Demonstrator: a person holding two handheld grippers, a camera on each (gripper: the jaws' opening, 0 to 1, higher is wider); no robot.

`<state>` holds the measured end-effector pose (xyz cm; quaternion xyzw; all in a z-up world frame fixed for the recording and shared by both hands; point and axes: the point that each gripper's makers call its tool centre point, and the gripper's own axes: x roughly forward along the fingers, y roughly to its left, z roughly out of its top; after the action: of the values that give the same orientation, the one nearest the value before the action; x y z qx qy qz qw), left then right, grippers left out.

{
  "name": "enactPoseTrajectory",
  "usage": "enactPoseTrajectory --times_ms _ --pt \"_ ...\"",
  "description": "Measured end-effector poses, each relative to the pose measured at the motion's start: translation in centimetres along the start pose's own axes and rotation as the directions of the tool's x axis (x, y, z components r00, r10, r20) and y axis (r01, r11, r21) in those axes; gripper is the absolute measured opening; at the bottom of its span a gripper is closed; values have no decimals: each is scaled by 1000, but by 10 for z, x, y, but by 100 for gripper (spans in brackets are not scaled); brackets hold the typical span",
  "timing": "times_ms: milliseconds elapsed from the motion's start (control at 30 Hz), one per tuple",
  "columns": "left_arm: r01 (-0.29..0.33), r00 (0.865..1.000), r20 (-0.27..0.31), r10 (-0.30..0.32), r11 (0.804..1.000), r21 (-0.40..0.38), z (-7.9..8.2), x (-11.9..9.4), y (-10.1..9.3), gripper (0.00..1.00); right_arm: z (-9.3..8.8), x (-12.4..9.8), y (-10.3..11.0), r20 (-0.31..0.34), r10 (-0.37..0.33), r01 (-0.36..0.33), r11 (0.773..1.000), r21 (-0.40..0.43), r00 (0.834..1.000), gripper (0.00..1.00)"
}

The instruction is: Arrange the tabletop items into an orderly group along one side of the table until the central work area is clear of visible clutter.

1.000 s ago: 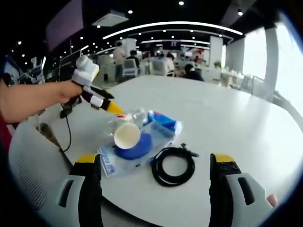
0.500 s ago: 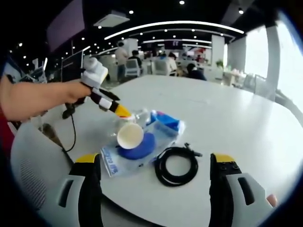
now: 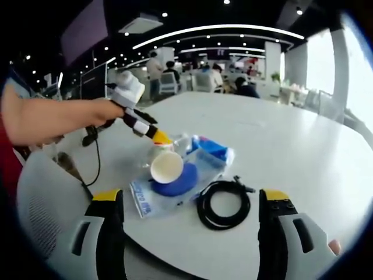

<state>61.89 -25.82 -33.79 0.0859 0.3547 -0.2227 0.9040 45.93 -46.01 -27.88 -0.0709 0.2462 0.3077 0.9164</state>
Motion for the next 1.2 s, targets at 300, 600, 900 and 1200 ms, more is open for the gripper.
enactPoseTrajectory --times_ms 300,600,900,1200 --pt "4 999 -36 -3 1000 19 -3 11 -1 87 0 -1 -1 5 -6 6 1000 6 1000 95" --pt "12 997 -77 -9 999 40 -8 16 -3 81 2 -1 -2 13 -10 10 1000 15 1000 95" --pt "25 991 -129 -19 999 43 -11 20 -7 73 3 -2 -3 20 -12 12 1000 19 1000 96" --pt "32 982 -188 -25 999 31 -20 21 -10 61 3 -2 -3 23 -13 12 1000 21 1000 95"
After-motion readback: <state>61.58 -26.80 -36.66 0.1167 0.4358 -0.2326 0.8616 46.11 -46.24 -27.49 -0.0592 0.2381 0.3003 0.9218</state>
